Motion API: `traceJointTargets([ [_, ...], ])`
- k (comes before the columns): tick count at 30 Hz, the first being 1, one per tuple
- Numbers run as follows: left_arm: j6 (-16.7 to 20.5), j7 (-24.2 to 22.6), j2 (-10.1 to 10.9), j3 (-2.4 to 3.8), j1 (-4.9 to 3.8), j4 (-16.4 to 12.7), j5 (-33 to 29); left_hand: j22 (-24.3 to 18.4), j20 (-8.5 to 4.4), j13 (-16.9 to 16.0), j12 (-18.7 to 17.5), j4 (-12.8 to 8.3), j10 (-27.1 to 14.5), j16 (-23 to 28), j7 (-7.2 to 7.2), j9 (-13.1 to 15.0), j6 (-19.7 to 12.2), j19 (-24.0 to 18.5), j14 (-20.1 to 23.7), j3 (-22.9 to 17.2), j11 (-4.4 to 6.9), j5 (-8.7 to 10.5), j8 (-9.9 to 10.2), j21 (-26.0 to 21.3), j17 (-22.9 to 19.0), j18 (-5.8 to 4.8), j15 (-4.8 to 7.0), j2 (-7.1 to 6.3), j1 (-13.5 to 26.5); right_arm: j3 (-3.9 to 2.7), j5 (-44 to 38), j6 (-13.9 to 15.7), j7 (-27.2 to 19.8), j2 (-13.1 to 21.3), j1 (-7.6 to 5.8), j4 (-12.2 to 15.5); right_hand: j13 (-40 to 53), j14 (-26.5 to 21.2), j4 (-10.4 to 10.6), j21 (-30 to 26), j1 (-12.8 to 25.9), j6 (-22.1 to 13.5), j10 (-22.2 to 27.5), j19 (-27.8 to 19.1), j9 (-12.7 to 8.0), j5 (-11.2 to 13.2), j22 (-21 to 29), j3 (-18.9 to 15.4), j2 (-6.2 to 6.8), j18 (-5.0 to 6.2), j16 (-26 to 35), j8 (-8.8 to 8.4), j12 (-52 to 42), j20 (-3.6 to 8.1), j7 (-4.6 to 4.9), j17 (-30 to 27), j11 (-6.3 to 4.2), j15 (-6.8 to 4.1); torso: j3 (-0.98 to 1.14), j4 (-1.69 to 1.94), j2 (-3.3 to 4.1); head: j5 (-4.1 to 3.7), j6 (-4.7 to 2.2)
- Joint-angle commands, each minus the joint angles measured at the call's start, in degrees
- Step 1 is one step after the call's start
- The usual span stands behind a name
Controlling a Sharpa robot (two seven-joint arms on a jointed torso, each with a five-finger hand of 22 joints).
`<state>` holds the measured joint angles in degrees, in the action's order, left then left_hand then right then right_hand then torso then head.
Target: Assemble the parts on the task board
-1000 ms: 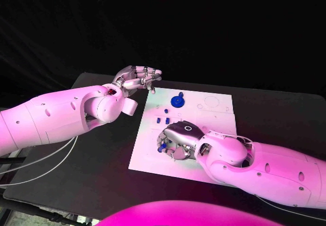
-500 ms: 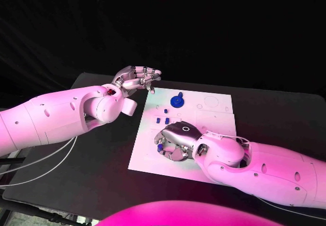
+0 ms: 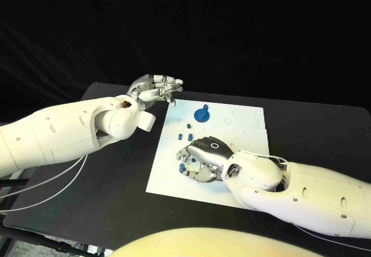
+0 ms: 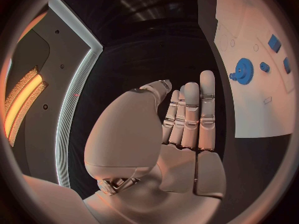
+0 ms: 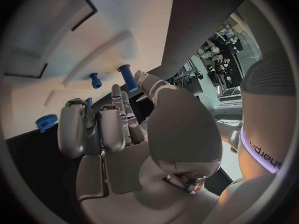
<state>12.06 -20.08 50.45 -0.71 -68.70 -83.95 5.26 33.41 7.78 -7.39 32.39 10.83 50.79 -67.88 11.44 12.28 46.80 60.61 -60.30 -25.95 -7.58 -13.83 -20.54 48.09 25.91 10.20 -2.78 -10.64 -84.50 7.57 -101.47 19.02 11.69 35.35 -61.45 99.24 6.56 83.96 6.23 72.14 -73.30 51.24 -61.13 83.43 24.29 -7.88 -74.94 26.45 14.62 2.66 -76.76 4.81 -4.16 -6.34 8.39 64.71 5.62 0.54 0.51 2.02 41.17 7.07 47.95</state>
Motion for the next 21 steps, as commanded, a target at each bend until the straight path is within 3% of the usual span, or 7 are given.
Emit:
traceJointTargets([
  [1,-0.9,-0.2,0.0,0.03,-0.02,-0.1,-0.3,-0.1,0.01,-0.1,0.2,-0.1,-0.3,0.2,0.14,0.0,-0.4,0.3,0.2,-0.3,0.05,-0.1,0.0,-0.4,-0.1,0.39,-0.2,-0.01,0.4,-0.27,-1.1,6.1,-1.1,1.6,0.04,1.4,-0.1,-0.1,0.4,-2.4,-0.8,-1.1,1.9,-0.7,-0.1,-0.3,-7.6,-3.5,-0.95,1.37,1.0,-0.43,-1.0,-0.33,-0.66,-1.6,0.25,0.46,0.02,-0.02,-0.07,-0.18,-0.14],
  [6,-1.0,-0.2,0.0,0.02,-0.02,-0.1,-0.3,-0.1,0.01,-0.1,0.2,-0.1,-0.3,0.2,0.14,0.0,-0.4,0.3,0.2,-0.3,0.05,-0.1,0.0,-0.4,-0.1,0.39,-0.2,-0.01,0.4,-1.05,4.9,11.2,-4.0,6.6,-1.04,4.1,1.2,0.7,1.4,1.1,-2.2,2.0,-2.4,1.0,0.3,-0.7,-8.9,-5.2,-2.69,0.64,0.3,1.34,-6.0,0.1,0.88,-0.7,-0.24,0.0,-0.04,-0.19,-0.18,-1.44,-0.7],
  [9,-0.9,-0.2,0.1,-0.02,-0.02,-0.1,-0.3,-0.1,0.01,-0.1,0.2,-0.1,-0.3,0.2,0.14,0.0,-0.4,0.3,0.2,-0.3,0.05,-0.1,0.0,-0.4,-0.1,0.39,-0.2,-0.01,0.4,-1.33,15.2,12.4,-5.7,10.6,-2.71,5.5,2.2,1.3,2.6,5.1,-1.6,3.8,-6.4,2.5,0.5,-0.6,-10.4,-4.7,-2.97,-0.12,-0.9,2.18,-8.6,0.32,0.8,1.3,-0.81,-0.37,-0.05,-0.32,-0.2,-2.18,-1.12],
  [15,-1.0,-0.2,0.3,-0.24,-0.02,0.0,-0.3,-0.1,0.02,-0.1,0.3,-0.2,-0.4,0.2,0.14,0.0,-0.5,0.3,0.2,-0.5,0.04,-0.08,-0.1,-0.4,-0.1,0.4,-0.2,-0.02,0.6,-1.51,31.4,6.7,-4.7,19.9,-6.19,7.1,8.9,2.6,4.1,12.4,-0.3,5.6,-15.4,4.9,0.9,-1.2,-13.2,-5.3,-2.44,-1.52,-3.9,3.96,-17.6,2.05,-1.01,5.8,-3.26,-2.37,-0.14,-0.74,-0.53,-4.19,-1.76],
  [16,-1.0,-0.3,0.2,-0.27,-0.02,0.0,-0.3,-0.1,0.02,-0.1,0.3,-0.2,-0.4,0.2,0.14,0.0,-0.5,0.3,0.2,-0.5,0.04,-0.08,-0.1,-0.4,-0.1,0.4,-0.2,-0.02,0.6,-1.45,32.5,5.4,-3.9,21.7,-6.55,7.4,17.5,2.8,4.9,15.0,0.5,6.2,-15.6,5.7,1.9,-1.6,-14.1,-6.3,-2.45,-2.06,-4.4,5.52,-26.1,2.73,-1.89,6.2,-4.08,-3.19,-0.17,-0.84,-0.6,-4.69,-1.85],
  [18,-1.0,-0.3,0.2,-0.32,-0.01,0.0,-0.4,-0.1,0.02,-0.1,0.3,-0.2,-0.4,0.2,0.14,0.0,-0.5,0.3,0.2,-0.5,0.04,-0.08,-0.1,-0.4,-0.1,0.4,-0.2,-0.02,0.6,-1.25,32.9,3.6,-2.4,24.1,-6.88,7.9,37.7,3.1,5.9,16.7,0.9,5.5,-14.6,6.2,3.7,-1.7,-14.7,-7.1,-2.95,-2.42,-5.3,7.35,-44.3,3.02,-2.04,7.4,-4.12,-3.24,-0.16,-0.98,-0.7,-5.22,-2.17],
  [21,-1.1,-0.4,0.1,-0.42,0.01,0.1,-0.4,-0.1,0.02,-0.1,0.3,-0.2,-0.4,0.2,0.14,0.0,-0.5,0.3,0.2,-0.5,0.04,-0.08,-0.1,-0.4,-0.1,0.4,-0.2,-0.02,0.6,-0.92,31.6,1.8,-0.2,26.8,-6.94,9.1,53.3,3.5,7.4,17.9,1.8,5.0,-17.3,6.6,5.3,-1.6,-15.1,-8.2,-3.04,-2.66,-6.6,8.99,-58.5,3.0,-2.26,9.6,-4.25,-3.24,-0.05,-1.05,-0.82,-5.76,-2.04],
])
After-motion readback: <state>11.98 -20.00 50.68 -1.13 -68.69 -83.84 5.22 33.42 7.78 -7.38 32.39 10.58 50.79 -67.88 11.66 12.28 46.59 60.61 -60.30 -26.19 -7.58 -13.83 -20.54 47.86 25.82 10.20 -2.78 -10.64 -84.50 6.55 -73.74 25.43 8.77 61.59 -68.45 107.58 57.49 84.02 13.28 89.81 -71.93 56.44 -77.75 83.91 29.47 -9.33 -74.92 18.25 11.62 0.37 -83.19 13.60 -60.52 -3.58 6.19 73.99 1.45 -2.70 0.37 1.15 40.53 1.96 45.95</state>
